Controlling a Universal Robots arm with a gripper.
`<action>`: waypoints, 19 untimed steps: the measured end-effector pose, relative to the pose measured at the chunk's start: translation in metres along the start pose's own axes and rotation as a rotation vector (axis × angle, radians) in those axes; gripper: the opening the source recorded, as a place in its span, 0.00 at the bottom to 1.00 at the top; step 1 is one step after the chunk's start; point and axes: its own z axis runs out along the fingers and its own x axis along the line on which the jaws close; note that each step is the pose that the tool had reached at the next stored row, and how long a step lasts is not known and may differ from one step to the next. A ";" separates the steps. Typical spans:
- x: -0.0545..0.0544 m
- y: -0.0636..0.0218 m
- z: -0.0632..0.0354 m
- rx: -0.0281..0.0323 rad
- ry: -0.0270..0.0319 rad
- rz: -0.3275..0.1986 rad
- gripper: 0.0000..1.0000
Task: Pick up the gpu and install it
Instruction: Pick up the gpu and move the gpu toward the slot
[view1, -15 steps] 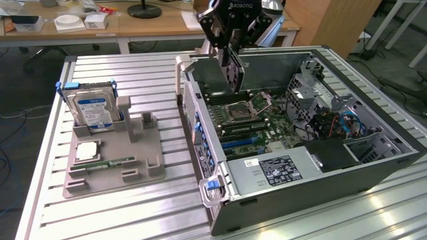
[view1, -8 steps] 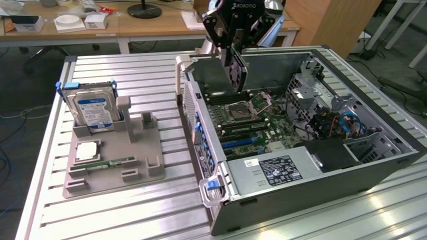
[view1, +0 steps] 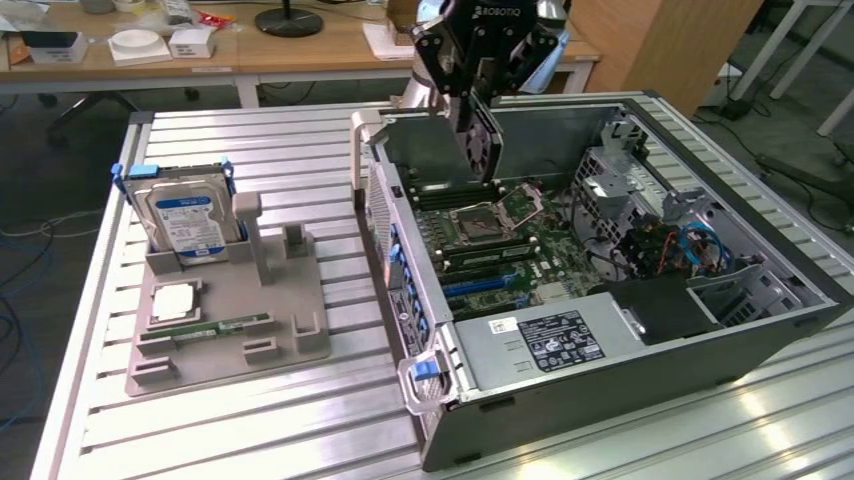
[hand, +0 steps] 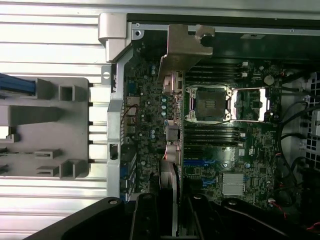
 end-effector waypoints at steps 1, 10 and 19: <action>-0.001 0.0000 0.0000 0.0001 0.0000 0.000 0.27; -0.010 -0.0001 -0.0001 0.0001 0.0000 0.000 0.27; -0.017 -0.0001 -0.0001 0.0001 0.0000 0.000 0.27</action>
